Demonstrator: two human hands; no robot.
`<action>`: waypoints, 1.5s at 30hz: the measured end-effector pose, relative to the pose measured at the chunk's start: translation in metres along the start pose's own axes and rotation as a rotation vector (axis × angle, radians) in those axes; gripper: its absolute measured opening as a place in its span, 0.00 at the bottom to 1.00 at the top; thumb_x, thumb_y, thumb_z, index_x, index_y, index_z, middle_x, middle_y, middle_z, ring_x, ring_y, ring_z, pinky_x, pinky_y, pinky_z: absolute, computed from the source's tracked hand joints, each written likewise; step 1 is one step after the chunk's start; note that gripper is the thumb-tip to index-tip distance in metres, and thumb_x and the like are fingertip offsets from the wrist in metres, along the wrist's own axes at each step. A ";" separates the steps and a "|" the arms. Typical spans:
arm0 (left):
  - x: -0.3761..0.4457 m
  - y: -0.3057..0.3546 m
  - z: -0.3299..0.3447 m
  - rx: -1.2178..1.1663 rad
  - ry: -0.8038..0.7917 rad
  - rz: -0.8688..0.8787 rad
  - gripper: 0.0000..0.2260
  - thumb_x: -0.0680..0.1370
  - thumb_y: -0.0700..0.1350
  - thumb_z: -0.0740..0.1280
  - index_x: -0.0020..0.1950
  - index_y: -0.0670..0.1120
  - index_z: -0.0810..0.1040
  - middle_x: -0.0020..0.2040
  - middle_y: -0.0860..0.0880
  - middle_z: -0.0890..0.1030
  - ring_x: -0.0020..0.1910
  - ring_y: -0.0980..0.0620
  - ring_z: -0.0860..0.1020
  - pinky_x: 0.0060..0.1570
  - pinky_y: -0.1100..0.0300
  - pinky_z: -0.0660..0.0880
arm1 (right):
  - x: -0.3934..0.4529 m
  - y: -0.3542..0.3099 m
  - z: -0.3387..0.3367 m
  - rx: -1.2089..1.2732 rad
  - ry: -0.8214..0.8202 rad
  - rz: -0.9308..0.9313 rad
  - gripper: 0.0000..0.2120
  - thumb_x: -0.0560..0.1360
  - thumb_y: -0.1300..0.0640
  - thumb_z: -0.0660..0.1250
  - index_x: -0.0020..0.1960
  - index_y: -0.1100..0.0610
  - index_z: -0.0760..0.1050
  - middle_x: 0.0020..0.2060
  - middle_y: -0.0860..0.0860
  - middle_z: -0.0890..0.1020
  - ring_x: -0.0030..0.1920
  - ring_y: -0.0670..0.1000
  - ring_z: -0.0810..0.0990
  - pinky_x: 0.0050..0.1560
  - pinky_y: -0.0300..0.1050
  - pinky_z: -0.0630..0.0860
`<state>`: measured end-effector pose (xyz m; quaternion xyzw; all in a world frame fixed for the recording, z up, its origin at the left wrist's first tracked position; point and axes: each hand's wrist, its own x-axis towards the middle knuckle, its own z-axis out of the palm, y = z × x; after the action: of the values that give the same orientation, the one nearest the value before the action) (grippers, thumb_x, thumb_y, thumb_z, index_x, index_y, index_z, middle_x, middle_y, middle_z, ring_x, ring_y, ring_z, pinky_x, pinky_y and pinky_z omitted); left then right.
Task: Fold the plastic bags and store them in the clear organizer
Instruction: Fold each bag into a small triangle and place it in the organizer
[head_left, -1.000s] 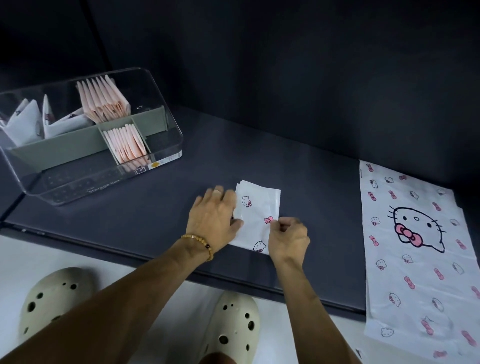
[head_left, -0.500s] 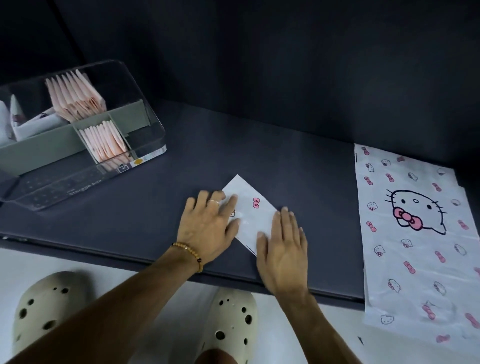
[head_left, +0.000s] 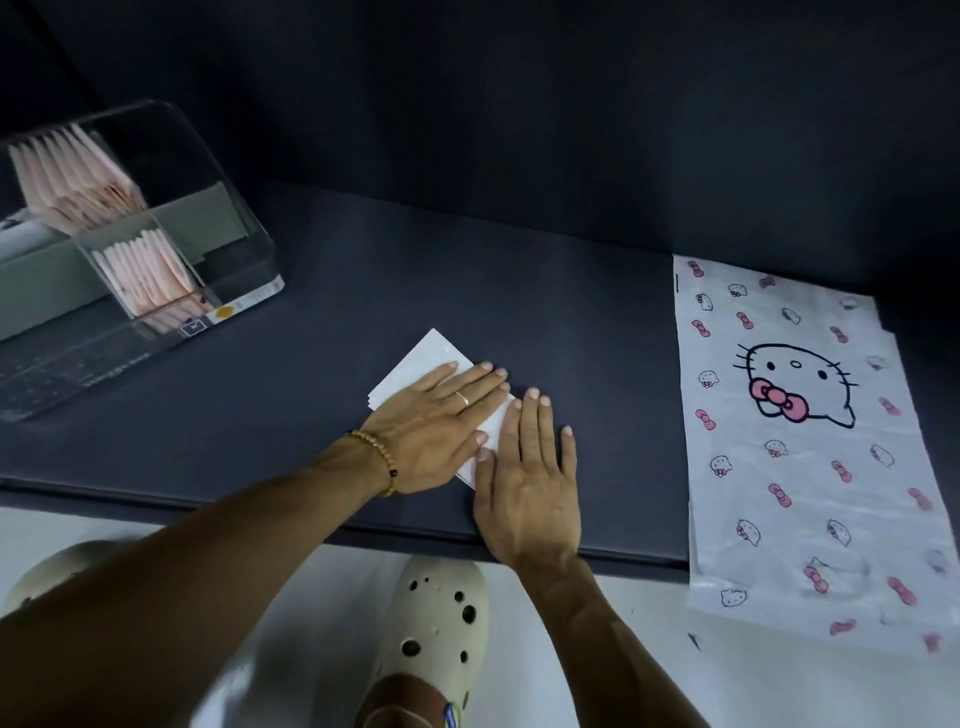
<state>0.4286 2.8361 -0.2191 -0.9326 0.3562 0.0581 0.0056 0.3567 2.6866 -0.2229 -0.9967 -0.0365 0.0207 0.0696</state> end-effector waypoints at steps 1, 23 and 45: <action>0.000 -0.004 0.001 -0.018 -0.001 -0.001 0.29 0.79 0.57 0.40 0.77 0.47 0.43 0.78 0.50 0.44 0.76 0.54 0.40 0.75 0.54 0.39 | 0.000 0.000 -0.001 -0.003 -0.007 -0.001 0.30 0.81 0.46 0.40 0.78 0.62 0.50 0.77 0.58 0.53 0.78 0.55 0.49 0.76 0.56 0.48; -0.069 0.023 -0.016 -0.119 0.116 -0.227 0.24 0.75 0.57 0.54 0.68 0.49 0.71 0.57 0.50 0.75 0.56 0.47 0.71 0.54 0.51 0.68 | -0.067 -0.012 -0.026 0.123 0.008 -0.110 0.17 0.77 0.53 0.62 0.64 0.54 0.75 0.63 0.57 0.75 0.64 0.59 0.73 0.62 0.59 0.73; -0.080 -0.006 -0.021 -0.836 0.250 -0.546 0.14 0.80 0.50 0.62 0.43 0.41 0.79 0.50 0.47 0.79 0.56 0.50 0.72 0.59 0.52 0.69 | 0.024 -0.008 -0.062 0.548 -0.212 0.095 0.04 0.78 0.53 0.65 0.45 0.51 0.75 0.30 0.43 0.77 0.30 0.43 0.73 0.31 0.35 0.69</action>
<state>0.3753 2.8927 -0.1890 -0.9139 0.0441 0.0800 -0.3956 0.3834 2.6877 -0.1610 -0.9337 0.0100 0.1371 0.3306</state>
